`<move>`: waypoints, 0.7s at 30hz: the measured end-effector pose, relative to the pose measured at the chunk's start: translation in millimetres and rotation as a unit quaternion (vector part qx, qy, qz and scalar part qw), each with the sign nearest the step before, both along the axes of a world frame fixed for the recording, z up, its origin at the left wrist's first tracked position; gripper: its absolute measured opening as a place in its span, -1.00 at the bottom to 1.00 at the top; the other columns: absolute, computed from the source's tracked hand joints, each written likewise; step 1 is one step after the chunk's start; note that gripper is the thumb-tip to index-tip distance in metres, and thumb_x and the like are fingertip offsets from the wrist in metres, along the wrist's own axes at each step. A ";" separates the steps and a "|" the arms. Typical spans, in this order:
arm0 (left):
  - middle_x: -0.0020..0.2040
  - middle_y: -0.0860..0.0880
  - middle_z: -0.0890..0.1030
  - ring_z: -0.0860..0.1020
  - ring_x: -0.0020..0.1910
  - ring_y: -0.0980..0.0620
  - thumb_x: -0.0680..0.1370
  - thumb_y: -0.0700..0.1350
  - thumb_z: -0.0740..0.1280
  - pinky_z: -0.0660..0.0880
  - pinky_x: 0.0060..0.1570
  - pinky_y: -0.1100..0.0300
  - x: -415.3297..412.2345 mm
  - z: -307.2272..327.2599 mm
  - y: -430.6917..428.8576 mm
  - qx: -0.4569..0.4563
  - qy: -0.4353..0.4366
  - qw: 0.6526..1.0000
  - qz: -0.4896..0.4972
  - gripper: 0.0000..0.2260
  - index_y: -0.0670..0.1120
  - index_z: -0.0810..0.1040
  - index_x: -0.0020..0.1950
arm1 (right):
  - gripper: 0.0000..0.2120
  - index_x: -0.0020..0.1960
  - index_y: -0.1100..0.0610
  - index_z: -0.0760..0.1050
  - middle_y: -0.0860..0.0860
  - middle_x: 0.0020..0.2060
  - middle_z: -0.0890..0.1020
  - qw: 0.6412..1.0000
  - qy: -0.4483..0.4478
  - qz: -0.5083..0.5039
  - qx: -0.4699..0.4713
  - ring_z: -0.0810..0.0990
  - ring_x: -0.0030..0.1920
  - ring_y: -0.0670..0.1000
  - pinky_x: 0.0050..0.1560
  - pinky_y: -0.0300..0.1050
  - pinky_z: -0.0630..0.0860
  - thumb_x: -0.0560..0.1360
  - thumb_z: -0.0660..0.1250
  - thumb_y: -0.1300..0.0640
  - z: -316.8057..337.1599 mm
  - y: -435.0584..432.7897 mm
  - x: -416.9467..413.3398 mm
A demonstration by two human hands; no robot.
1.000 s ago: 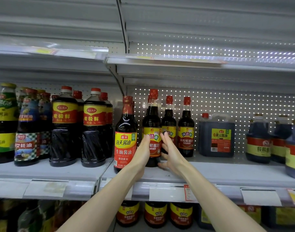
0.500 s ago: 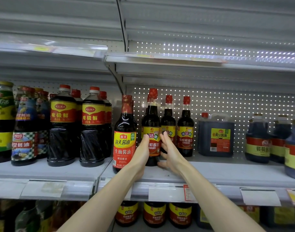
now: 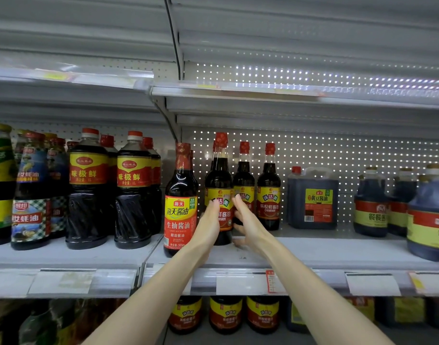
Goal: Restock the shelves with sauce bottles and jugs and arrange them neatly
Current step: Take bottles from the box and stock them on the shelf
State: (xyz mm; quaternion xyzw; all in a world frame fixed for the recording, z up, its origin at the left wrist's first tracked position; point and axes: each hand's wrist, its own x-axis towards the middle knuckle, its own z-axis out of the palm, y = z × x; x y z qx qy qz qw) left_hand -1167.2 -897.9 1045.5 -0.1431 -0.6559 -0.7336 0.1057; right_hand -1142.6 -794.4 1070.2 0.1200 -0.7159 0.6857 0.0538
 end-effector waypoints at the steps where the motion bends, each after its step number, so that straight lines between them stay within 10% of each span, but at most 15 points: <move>1: 0.27 0.00 0.53 0.49 0.26 0.02 0.66 0.14 0.04 0.36 0.37 -0.03 3.3 1.8 0.2 -0.008 0.007 1.000 0.000 -0.62 0.05 0.37 0.41 | -0.50 0.53 0.06 0.18 0.05 0.48 0.30 1.000 0.010 -0.009 0.004 0.28 0.46 0.09 0.34 0.00 0.26 0.66 -0.02 -0.14 1.4 1.4 1.0; 7: 0.41 0.00 0.42 0.39 0.37 0.02 0.64 0.16 0.06 0.29 0.41 -0.04 22.4 4.3 -2.5 -0.062 0.043 0.997 0.026 -0.53 0.00 0.29 0.50 | -0.47 0.54 -0.04 0.17 0.02 0.47 0.33 0.997 0.047 -0.060 0.018 0.33 0.44 0.11 0.41 0.18 0.31 0.62 0.09 -0.18 6.5 16.0 8.8; 21: 0.23 0.04 0.50 0.47 0.22 0.07 0.59 0.08 0.25 0.40 0.18 0.18 101.8 -14.4 23.5 -0.112 0.092 0.988 0.052 -0.54 -0.01 0.32 0.46 | -0.60 0.38 -0.01 0.41 -0.09 0.12 0.57 0.983 0.139 -0.101 0.060 0.59 0.09 -0.09 0.06 -0.13 0.54 0.58 0.26 -0.07 -20.6 75.1 77.4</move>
